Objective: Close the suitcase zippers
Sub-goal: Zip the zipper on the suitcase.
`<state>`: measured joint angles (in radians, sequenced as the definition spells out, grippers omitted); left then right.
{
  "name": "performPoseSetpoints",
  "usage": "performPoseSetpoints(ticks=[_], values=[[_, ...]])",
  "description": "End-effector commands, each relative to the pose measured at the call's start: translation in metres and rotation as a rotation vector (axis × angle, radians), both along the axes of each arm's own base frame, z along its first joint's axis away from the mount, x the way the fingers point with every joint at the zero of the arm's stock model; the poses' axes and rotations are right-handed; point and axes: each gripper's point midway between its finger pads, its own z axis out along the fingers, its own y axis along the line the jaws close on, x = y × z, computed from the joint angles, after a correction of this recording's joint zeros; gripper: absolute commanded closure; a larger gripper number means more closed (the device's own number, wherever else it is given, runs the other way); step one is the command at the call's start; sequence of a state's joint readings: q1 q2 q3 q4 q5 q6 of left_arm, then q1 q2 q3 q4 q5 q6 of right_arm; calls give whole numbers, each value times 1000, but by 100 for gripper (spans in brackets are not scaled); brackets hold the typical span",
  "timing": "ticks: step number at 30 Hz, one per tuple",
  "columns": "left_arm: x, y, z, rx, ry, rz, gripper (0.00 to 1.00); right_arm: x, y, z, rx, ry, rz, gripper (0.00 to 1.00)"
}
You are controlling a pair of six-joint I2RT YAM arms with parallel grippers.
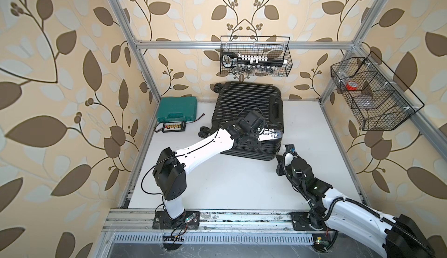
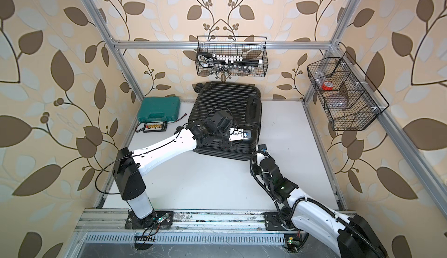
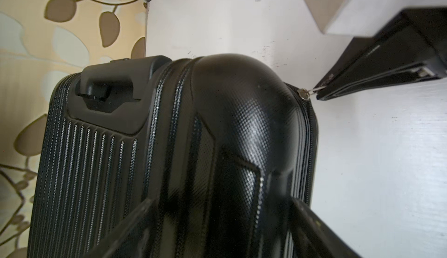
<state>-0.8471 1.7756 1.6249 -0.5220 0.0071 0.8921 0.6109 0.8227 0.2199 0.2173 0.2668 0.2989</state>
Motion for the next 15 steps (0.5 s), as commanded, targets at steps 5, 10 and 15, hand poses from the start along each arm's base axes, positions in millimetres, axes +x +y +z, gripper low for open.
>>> performPoseSetpoints(ticks=[5,10,15], values=[[48,-4,18,-79,-49,206,19,-26,45,20,113,-27,279,100],[44,-10,18,-107,-4,197,21,-27,53,18,103,-19,325,100],[25,-13,46,-227,79,198,18,-13,37,12,62,2,202,100]])
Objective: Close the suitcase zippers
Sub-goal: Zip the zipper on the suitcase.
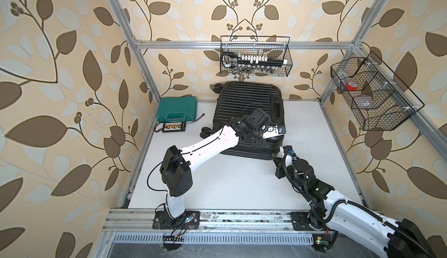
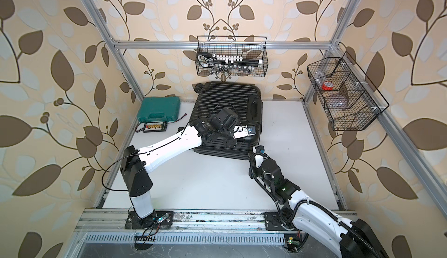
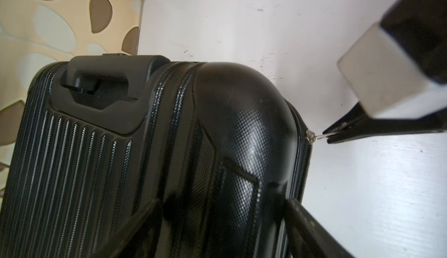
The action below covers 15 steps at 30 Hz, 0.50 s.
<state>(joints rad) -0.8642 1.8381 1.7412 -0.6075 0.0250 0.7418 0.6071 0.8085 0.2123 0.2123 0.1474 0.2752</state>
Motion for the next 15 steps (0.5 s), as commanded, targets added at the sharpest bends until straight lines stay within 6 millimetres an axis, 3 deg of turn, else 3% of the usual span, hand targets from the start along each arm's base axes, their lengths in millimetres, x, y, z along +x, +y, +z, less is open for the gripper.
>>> performPoseSetpoints(ticks=[1,4,7,10,15], values=[[23,2,53,-210,-16,139,16,-2,17,14,38,-17,61,100],[13,7,76,-311,17,167,14,2,8,12,30,-17,6,100],[31,36,99,-408,20,363,14,3,2,11,19,-16,-27,100],[68,97,113,-501,8,699,20,2,1,11,18,-18,-31,100],[99,205,97,-617,106,1071,35,3,0,10,13,-18,-32,100]])
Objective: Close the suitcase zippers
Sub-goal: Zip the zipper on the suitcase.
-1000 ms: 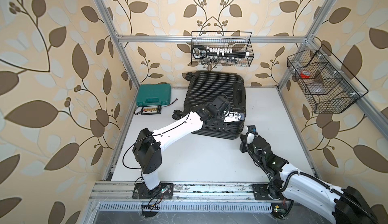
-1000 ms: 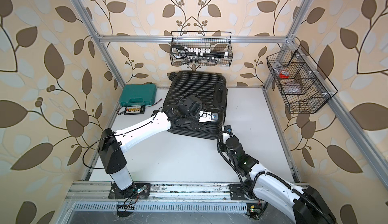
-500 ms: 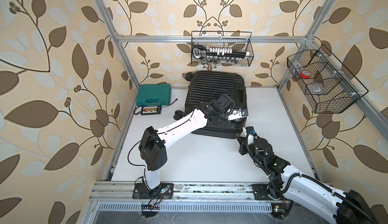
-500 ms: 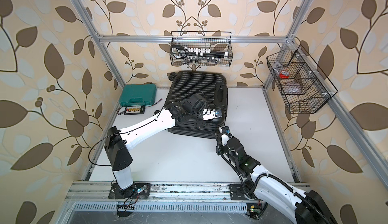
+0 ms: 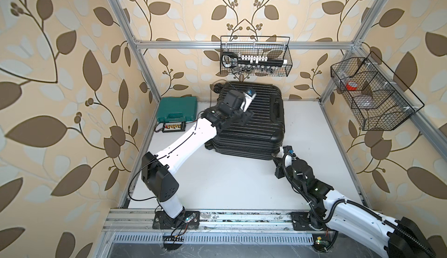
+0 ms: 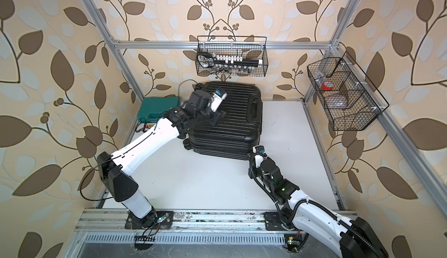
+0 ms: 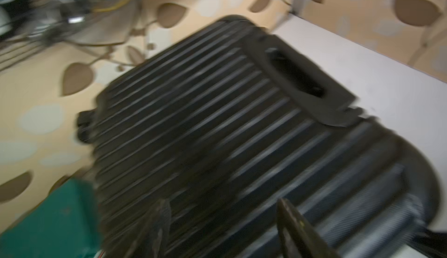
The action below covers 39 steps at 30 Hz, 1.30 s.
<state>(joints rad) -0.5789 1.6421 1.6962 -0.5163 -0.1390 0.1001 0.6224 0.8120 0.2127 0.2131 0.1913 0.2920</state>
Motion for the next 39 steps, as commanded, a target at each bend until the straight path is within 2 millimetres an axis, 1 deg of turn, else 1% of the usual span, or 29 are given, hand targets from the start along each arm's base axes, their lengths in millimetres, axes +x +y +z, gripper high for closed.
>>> performPoseSetpoints(ticks=[1,2,4,5,7,9,11,14,17,19,23,27,33,39], values=[[9,80,-1,-161,65,316,40,2,3,10,15,-16,-2,100],[11,102,-8,-179,82,385,42,2,3,10,14,-14,-1,100],[14,137,-23,-199,126,483,43,2,4,10,13,-13,1,100],[14,154,-34,-200,164,530,47,3,4,11,15,-14,1,100],[13,174,-52,-195,239,579,54,2,6,11,14,-15,9,100],[11,182,-69,-174,303,591,61,2,6,12,16,-18,14,100],[7,173,-88,-151,375,542,66,2,8,14,15,-21,22,100],[3,160,-110,-150,465,477,67,2,9,15,9,-25,34,100],[2,150,-126,-147,531,422,66,2,11,15,9,-25,46,100],[2,143,-134,-152,572,392,66,2,13,16,10,-26,52,100],[-3,123,-144,-184,671,311,66,1,18,18,16,-30,85,100],[-19,107,-151,-235,760,266,72,-3,31,22,29,-42,161,100],[-45,85,-152,-276,790,225,72,-6,46,28,32,-62,245,100],[-68,67,-153,-313,828,177,73,-5,58,31,17,-65,284,100]])
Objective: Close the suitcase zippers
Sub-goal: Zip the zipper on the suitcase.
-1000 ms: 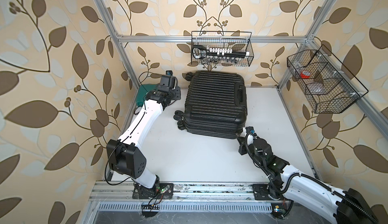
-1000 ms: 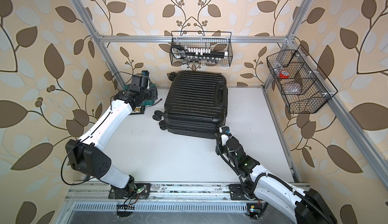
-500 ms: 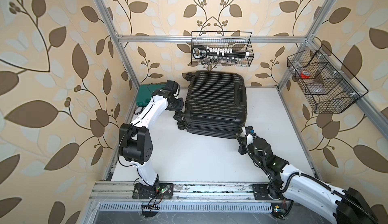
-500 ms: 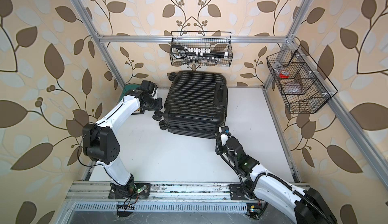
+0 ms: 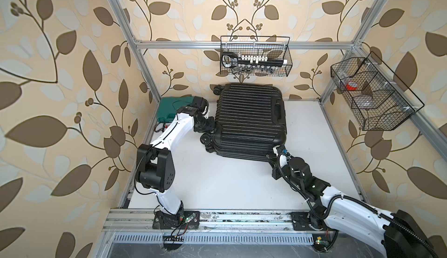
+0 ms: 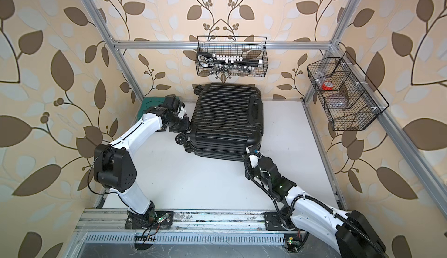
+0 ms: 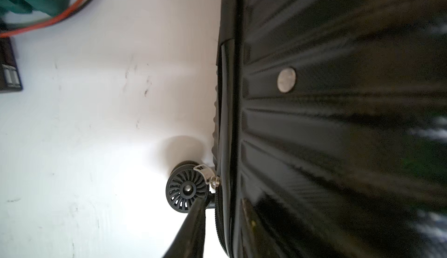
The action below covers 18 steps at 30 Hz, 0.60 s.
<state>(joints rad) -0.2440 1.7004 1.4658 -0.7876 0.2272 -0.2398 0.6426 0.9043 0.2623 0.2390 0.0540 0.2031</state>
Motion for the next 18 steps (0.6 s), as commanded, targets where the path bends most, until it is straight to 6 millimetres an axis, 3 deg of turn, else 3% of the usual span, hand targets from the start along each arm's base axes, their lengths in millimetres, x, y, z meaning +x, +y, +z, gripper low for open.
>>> performPoseSetpoints(ticks=[1,13,16,18], values=[[-42,-46,10,-137,77,-119,73,1,26,31,52,-72,106,100],[-98,-91,17,-211,86,-280,67,7,41,31,14,-79,110,100],[-99,-85,22,-183,46,-270,60,12,34,29,-2,-75,55,100],[-96,-72,25,-119,-5,-246,47,15,25,27,-20,-74,3,100]])
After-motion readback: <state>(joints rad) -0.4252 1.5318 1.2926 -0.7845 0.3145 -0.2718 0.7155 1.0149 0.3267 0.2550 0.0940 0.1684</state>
